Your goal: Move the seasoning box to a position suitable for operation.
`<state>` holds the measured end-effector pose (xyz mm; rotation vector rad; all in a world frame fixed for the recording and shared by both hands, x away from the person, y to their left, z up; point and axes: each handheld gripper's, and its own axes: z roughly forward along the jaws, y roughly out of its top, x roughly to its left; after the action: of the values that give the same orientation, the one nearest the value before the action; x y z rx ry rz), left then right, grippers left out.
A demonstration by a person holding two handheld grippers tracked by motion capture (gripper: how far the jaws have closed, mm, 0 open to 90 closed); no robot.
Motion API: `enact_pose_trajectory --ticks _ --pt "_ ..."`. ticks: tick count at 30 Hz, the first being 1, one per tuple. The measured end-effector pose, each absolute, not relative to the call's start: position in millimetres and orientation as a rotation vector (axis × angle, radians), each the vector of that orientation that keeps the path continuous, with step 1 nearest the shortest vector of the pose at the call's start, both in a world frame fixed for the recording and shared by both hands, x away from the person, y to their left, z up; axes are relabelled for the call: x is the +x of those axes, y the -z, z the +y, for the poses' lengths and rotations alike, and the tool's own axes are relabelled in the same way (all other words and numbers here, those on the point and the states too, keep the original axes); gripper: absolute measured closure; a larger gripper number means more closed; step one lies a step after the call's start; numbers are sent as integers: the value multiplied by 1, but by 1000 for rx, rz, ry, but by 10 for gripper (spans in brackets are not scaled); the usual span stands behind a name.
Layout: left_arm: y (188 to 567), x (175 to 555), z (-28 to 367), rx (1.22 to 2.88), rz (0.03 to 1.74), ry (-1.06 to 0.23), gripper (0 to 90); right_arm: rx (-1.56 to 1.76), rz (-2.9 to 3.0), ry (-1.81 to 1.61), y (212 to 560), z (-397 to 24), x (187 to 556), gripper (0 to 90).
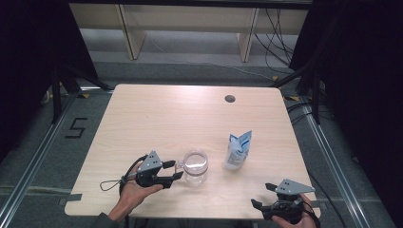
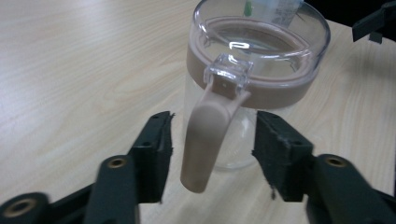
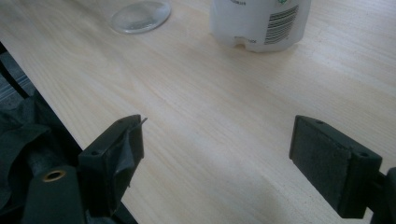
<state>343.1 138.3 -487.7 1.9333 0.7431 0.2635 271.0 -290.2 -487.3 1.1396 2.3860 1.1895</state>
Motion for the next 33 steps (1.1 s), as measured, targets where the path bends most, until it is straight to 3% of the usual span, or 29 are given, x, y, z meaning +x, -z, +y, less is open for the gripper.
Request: enact_pose_trajectory --ticks 5,10,33 --pt "492 338 144 1904 791 -208 331 1127 2386 -1191 487 -290 272 190" --pt "490 329 147 1875 833 -163 305 1044 2442 -1226 488 -283 277 219" --pt "478 307 140 1872 883 -152 266 1030 2387 -1253 487 -263 285 217"
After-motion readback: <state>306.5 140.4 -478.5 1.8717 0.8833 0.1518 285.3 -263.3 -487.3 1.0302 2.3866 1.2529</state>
